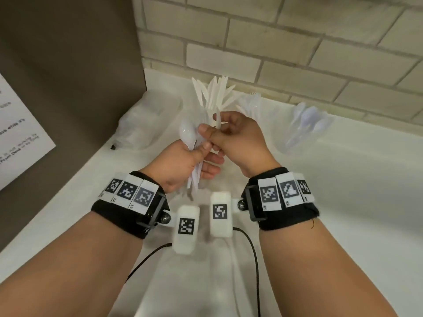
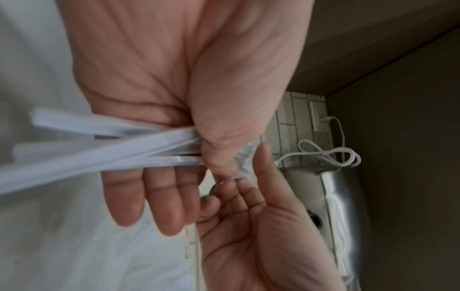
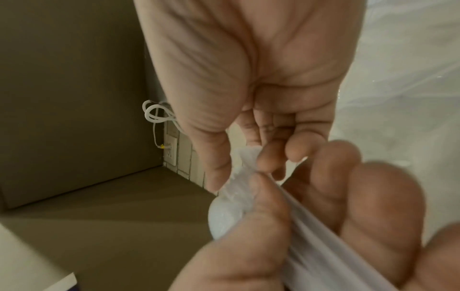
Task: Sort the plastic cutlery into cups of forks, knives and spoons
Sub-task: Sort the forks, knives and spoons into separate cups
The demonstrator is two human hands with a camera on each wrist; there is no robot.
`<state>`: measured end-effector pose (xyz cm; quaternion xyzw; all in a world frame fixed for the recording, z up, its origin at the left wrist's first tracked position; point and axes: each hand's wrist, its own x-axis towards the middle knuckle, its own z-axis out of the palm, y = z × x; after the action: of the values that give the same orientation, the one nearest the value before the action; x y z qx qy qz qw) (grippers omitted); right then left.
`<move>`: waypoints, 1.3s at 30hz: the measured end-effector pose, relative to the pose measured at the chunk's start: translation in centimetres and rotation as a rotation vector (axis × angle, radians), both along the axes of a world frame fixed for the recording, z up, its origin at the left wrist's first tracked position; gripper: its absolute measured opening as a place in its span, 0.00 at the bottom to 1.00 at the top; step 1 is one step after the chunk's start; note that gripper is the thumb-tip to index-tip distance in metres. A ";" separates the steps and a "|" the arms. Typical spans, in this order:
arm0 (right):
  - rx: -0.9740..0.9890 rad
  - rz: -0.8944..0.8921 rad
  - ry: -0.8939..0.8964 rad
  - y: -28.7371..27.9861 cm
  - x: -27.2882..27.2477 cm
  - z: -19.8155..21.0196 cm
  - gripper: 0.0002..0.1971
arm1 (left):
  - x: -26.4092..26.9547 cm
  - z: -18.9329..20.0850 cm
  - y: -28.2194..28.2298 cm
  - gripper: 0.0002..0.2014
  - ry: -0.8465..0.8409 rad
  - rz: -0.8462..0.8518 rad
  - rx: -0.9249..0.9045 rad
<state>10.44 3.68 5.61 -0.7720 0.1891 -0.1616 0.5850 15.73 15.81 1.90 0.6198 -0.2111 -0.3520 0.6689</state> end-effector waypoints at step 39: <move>-0.034 -0.034 0.088 -2.0 -2.2 -1.9 0.12 | -2.1 -0.5 -3.0 0.15 -0.278 0.068 0.156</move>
<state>8.28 1.65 3.67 -0.7848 0.2248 -0.1407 0.5601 13.65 12.78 1.36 0.7193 -0.2528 -0.2553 0.5946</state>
